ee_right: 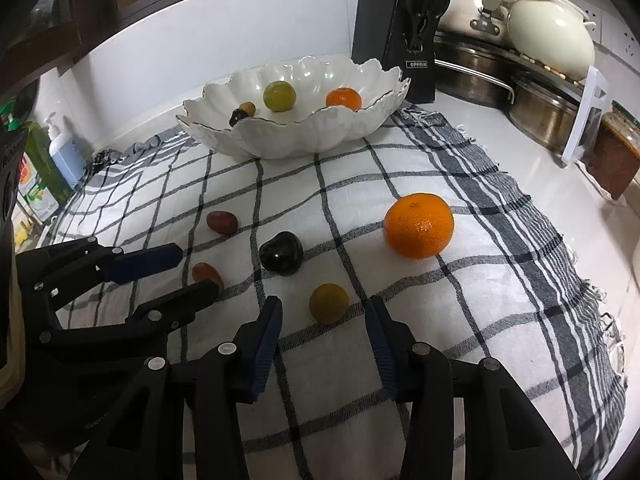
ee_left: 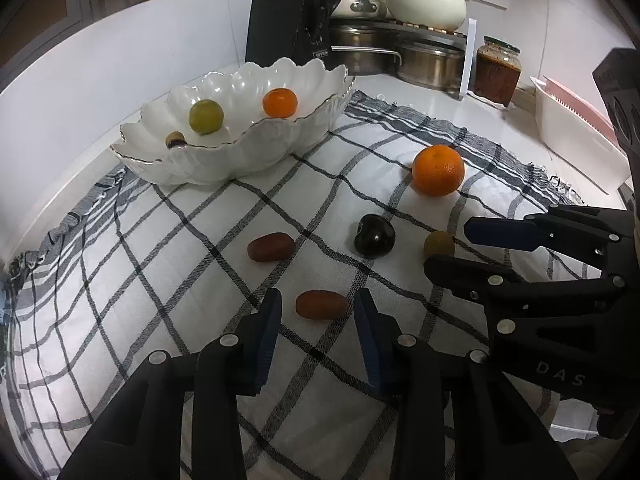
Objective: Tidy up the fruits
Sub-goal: 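Grasp the brown date with the left tool while the right tool grasps the small yellow fruit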
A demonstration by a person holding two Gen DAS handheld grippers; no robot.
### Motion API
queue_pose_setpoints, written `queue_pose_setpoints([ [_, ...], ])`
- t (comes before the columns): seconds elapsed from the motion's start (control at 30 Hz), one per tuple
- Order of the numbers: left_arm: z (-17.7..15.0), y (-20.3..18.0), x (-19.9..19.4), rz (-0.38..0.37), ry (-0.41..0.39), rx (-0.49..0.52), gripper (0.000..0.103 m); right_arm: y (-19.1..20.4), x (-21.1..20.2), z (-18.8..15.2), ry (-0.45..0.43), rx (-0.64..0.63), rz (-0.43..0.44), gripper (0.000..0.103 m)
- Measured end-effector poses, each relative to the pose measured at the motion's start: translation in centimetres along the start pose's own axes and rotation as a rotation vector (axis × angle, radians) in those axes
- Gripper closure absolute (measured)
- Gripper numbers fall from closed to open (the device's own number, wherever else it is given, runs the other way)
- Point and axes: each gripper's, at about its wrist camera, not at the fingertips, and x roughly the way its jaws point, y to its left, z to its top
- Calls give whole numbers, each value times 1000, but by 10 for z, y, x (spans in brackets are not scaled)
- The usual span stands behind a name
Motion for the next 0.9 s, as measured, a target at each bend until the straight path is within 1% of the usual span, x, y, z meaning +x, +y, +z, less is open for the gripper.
queue_pose_setpoints([
  [0.4,-1,1,13,-12,33,-4,71,-2,13,3,26,-1,7,65],
  [0.6,-1,0,14,-11,34,0,74,-3,16,3,31,6,11,73],
  [0.67,-1,0,14,-12,34,-4,74,-3,16,2,29,4,5,78],
  [0.7,-1,1,14,-13,35,-7,75,-3,16,2,28,6,5,79],
  [0.9,1,2,9,-16,25,-26,75,-4,10,4,16,17,15,79],
])
